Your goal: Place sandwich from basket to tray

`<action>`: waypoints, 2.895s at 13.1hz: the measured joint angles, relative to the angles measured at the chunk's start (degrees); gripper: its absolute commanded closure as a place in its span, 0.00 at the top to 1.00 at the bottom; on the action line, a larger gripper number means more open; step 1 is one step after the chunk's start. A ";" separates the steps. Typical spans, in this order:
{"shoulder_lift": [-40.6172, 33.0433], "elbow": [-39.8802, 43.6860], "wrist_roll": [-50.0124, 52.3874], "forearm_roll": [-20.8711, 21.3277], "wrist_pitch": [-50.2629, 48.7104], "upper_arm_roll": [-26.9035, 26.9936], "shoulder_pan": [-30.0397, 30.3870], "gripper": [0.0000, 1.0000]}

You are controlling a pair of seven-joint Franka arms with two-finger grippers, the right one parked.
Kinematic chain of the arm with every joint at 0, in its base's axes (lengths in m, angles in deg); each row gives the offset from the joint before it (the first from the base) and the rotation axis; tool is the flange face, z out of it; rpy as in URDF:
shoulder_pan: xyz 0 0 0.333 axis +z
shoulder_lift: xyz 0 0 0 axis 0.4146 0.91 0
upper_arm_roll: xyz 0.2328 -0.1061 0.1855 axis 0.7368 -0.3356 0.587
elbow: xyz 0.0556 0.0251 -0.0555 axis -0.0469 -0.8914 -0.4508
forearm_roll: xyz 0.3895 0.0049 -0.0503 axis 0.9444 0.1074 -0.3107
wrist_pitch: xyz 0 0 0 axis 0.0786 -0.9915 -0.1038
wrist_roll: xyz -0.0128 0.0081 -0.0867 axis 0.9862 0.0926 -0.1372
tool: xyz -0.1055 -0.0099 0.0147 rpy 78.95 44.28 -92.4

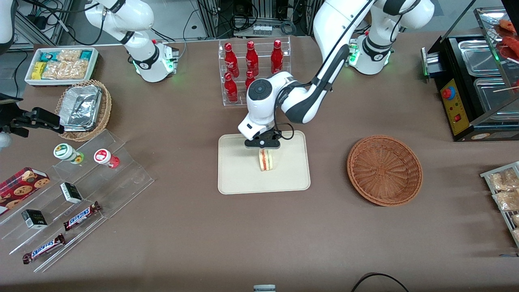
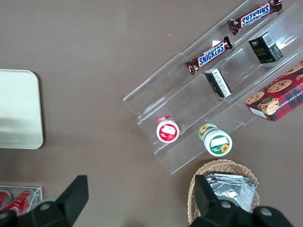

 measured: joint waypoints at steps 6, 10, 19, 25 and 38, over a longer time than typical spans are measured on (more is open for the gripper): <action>0.15 0.06 0.75 0.03 0.42 0.40 -0.02 1.00; -2.15 0.99 3.94 0.03 -0.36 1.92 0.11 1.00; -20.03 1.85 3.70 -0.02 -23.33 4.16 9.98 1.00; -27.41 2.02 -11.49 -0.68 -35.46 4.41 21.73 1.00; -35.77 6.31 -48.09 -6.52 -50.71 4.62 44.09 1.00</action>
